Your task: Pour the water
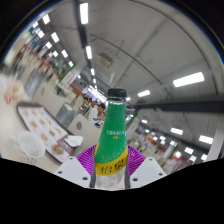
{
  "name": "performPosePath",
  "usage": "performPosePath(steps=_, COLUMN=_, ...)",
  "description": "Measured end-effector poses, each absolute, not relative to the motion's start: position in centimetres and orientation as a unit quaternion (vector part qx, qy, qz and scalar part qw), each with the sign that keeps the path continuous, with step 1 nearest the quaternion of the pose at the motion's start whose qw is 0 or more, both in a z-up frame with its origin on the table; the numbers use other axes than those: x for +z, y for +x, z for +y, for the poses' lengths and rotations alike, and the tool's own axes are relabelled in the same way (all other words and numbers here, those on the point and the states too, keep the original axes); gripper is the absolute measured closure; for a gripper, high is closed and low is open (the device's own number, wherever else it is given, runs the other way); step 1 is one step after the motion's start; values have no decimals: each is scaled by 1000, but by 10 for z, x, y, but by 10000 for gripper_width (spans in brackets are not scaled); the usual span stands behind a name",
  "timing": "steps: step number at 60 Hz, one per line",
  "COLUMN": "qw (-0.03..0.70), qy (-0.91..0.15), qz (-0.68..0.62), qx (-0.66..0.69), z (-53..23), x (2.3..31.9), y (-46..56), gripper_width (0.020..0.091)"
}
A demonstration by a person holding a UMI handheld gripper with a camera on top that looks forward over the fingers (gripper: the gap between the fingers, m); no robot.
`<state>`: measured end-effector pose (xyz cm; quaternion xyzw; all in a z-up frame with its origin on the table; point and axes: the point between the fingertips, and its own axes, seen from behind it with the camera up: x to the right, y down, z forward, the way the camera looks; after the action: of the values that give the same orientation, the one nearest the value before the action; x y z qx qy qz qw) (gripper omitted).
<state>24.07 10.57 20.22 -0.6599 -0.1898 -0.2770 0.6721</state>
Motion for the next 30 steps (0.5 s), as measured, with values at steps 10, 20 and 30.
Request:
performPosePath(steps=10, qw=676, qy=-736, qz=1, qx=22, z=110, x=131, y=258, gripper_width=721)
performPosePath(steps=20, qw=651, qy=-758, qz=-28, qx=23, z=113, x=85, y=237, gripper_width=717)
performPosePath(steps=30, qw=649, qy=-759, qz=-47, qx=0, z=111, x=78, y=264, gripper_width=717)
